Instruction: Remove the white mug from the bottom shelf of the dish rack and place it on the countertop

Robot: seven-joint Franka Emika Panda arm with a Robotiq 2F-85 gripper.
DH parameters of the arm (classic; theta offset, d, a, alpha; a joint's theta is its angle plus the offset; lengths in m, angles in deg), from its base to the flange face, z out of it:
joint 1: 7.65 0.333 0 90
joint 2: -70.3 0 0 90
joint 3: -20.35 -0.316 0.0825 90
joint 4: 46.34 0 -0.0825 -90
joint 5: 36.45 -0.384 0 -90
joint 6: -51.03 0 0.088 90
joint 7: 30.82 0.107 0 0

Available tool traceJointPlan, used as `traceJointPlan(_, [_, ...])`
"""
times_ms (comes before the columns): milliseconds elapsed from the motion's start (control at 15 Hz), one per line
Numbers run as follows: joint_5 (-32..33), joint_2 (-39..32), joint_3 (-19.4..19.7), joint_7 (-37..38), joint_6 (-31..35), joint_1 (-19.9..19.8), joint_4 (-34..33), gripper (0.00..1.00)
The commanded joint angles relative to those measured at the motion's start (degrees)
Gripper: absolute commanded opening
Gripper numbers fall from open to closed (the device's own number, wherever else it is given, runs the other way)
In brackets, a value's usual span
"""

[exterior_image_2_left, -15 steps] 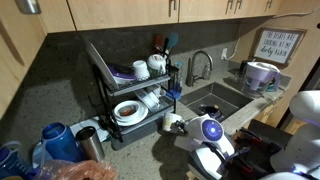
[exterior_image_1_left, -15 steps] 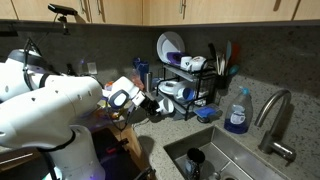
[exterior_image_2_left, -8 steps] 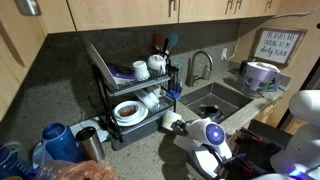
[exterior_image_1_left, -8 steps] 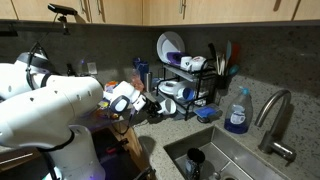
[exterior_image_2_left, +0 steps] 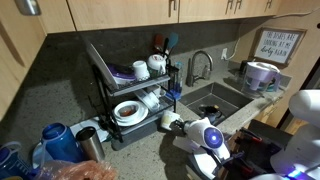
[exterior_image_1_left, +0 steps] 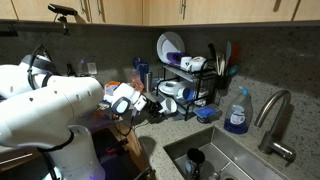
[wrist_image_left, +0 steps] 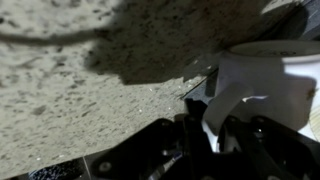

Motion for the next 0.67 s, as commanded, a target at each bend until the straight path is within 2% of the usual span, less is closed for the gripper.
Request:
traceJointPlan(0, [7.4,0.0,-2.0,2.3,2.1,0.0,0.7,0.02])
traceJointPlan(267, [17.4,0.0,-3.1,7.9,6.7,1.4,3.3,0.02])
traceJointPlan(600, [30.3,0.0,-3.9,20.7,8.7,5.0,8.7,0.02])
